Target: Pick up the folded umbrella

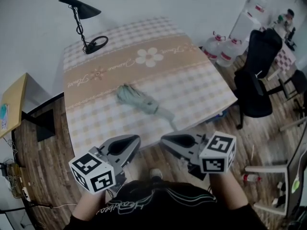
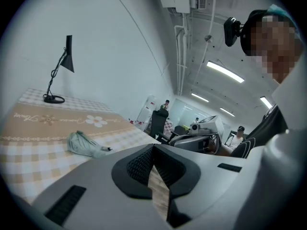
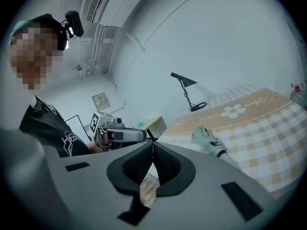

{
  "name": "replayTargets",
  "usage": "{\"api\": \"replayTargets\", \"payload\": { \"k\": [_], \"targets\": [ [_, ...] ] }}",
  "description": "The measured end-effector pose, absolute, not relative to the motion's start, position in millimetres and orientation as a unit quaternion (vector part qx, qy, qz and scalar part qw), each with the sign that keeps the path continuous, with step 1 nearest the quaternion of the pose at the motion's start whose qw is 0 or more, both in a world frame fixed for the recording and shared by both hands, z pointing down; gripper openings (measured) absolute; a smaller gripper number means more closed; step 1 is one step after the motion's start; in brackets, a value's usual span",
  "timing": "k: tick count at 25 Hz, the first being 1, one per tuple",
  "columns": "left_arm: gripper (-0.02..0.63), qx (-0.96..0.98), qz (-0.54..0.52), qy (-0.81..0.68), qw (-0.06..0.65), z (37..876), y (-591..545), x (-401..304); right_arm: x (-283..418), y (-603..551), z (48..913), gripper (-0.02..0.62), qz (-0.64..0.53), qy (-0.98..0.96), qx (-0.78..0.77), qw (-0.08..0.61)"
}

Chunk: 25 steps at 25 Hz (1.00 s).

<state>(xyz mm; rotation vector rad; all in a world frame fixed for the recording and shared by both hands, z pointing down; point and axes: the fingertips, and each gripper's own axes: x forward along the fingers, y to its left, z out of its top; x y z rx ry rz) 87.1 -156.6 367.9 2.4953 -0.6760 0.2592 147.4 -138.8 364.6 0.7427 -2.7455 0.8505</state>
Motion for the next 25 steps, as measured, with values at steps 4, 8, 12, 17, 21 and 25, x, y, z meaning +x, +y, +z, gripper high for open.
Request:
{"api": "replayTargets", "payload": {
  "k": [4, 8, 12, 17, 21, 25],
  "targets": [
    [-0.002, 0.918, 0.098, -0.262, 0.282, 378.1, -167.5, 79.9, 145.1, -157.5, 376.7, 0.012, 0.288, -0.920, 0.242, 0.110],
    [-0.002, 0.912, 0.097, -0.268, 0.296, 388.9, -194.9, 60.7, 132.5, -189.4, 391.0, 0.013, 0.297, -0.915, 0.242, 0.126],
    [-0.002, 0.909, 0.095, -0.268, 0.305, 399.2, -228.6, 43.2, 121.1, -222.6, 404.0, 0.067, 0.312, -0.907, 0.244, 0.143],
    [-0.002, 0.905, 0.091, -0.269, 0.317, 408.4, -269.2, 22.7, 109.7, -270.0, 426.6, 0.168, 0.315, -0.893, 0.261, 0.189],
    [-0.003, 0.900, 0.087, -0.273, 0.327, 419.3, -296.9, 3.6, 98.3, -305.5, 455.7, 0.252, 0.316, -0.877, 0.265, 0.245],
    [-0.002, 0.896, 0.085, -0.277, 0.337, 429.5, -318.9, -11.8, 90.3, -329.9, 485.7, 0.277, 0.316, -0.859, 0.266, 0.301]
  ]
}}
